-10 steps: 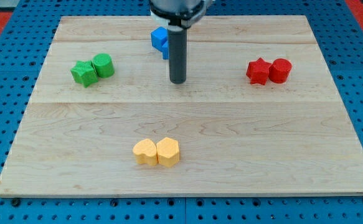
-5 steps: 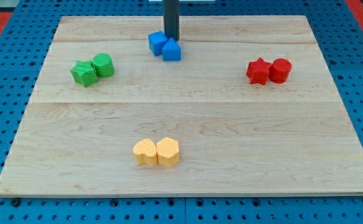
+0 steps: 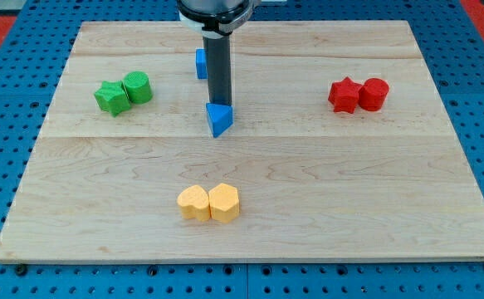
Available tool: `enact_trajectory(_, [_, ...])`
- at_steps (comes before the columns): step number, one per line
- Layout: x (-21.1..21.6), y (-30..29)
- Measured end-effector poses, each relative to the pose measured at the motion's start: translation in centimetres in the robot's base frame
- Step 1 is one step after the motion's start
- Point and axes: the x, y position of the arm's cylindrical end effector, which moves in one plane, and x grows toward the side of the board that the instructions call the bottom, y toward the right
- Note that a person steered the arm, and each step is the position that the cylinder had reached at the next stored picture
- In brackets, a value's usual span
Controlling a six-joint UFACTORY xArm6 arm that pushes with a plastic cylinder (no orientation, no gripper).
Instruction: Slide the blue triangle towards the bottom left of the board
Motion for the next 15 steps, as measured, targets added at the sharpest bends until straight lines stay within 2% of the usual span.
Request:
enact_trajectory(1, [0.0, 0.0])
enact_trajectory(2, [0.7, -6.1])
enact_trajectory(3, [2.1, -5.3])
enact_trajectory(4, [-0.2, 1.4])
enact_trajectory(5, [1.7, 4.4])
enact_trajectory(6, [5.1, 4.2])
enact_trajectory(7, [5.1, 10.7])
enact_trajectory(9, [5.1, 11.5])
enact_trajectory(10, [6.5, 11.5])
enact_trajectory(11, [7.8, 10.1])
enact_trajectory(12, [8.3, 1.5])
enact_trajectory(13, [10.6, -5.9])
enact_trajectory(14, [9.2, -2.5])
enact_trajectory(15, [6.3, -2.0])
